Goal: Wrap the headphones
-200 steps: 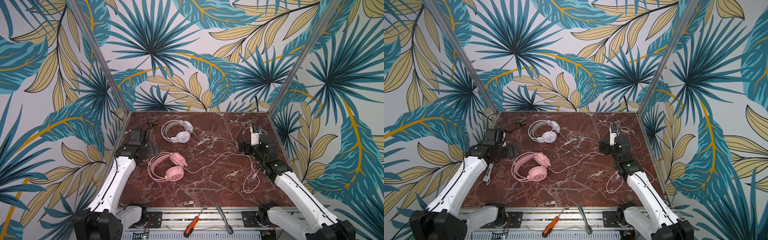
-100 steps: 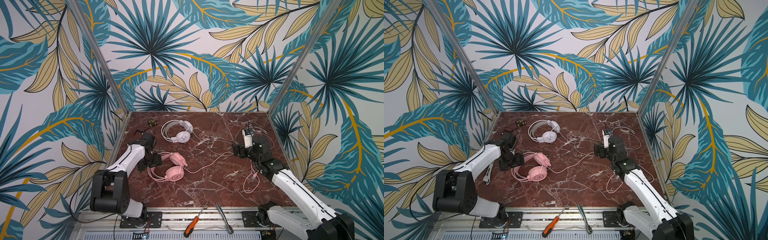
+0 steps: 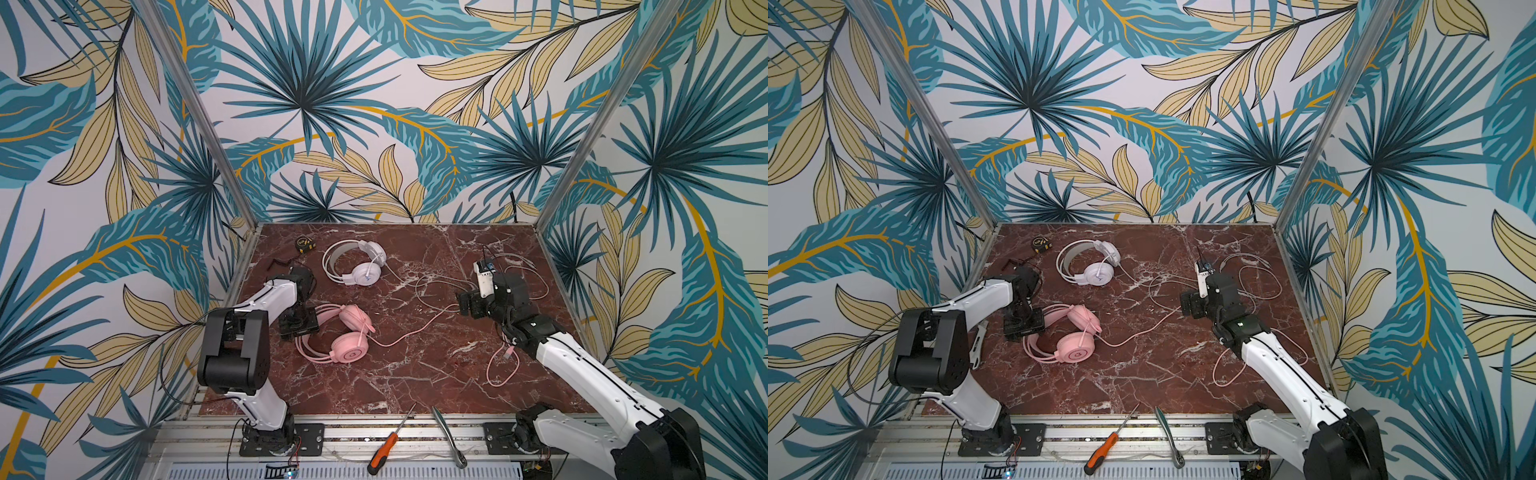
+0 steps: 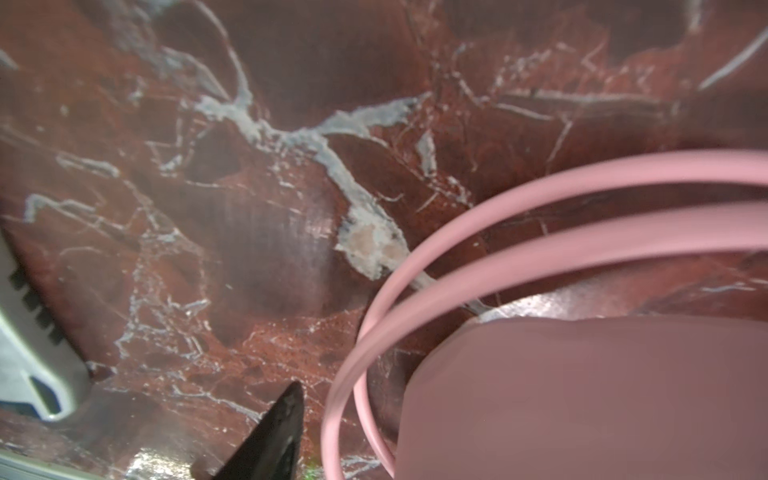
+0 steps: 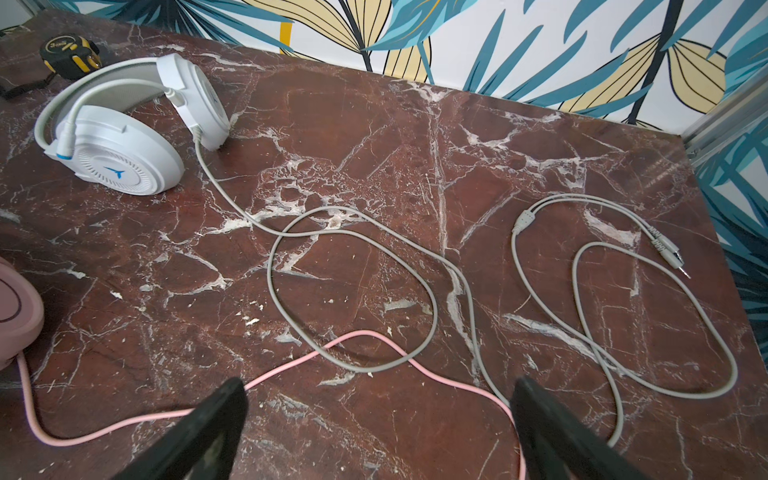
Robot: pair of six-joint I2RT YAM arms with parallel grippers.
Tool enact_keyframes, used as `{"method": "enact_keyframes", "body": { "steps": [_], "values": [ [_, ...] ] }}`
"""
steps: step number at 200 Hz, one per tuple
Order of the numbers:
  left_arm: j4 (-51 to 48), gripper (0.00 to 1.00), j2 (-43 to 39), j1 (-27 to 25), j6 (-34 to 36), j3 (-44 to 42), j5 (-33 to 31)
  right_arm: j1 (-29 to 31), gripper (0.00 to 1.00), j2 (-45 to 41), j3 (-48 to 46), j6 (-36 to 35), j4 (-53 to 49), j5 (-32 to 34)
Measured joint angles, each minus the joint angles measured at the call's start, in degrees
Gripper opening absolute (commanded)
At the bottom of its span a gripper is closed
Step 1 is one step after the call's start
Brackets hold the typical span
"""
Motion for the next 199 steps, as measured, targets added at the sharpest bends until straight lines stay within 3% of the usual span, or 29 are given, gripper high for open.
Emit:
{"method": "enact_keyframes", "body": {
  "steps": [16, 27, 93, 111, 164, 183, 199],
  "values": [
    [0.3, 0.43, 0.9, 0.0, 0.4, 0.0, -0.1, 0.4, 1.00, 0.1, 0.2, 0.0, 0.0, 0.5],
    [0.4, 0.43, 1.4, 0.0, 0.3, 0.0, -0.2, 0.6, 1.00, 0.2, 0.3, -0.2, 0.0, 0.8],
    [-0.1, 0.62, 1.5, 0.1, 0.8, 0.0, 1.5, 1.1, 1.00, 1.0, 1.1, -0.7, 0.0, 2.0],
    [-0.5, 0.62, 1.6, 0.1, 0.7, 0.0, 2.1, 1.2, 1.00, 1.2, 1.3, -0.8, -0.1, 2.2],
    [-1.2, 0.49, 2.7, 0.1, 0.8, 0.2, 2.9, 1.6, 1.00, 1.4, 1.3, -1.2, -0.2, 2.4],
    [-1.3, 0.51, 2.8, 0.2, 0.7, 0.3, 3.0, 1.7, 1.00, 1.5, 1.4, -1.7, -0.2, 2.4],
    [-1.5, 0.60, 2.8, 0.2, 0.6, 0.3, 3.0, 1.7, 1.00, 1.5, 1.4, -2.2, -0.2, 2.4]
  ]
}}
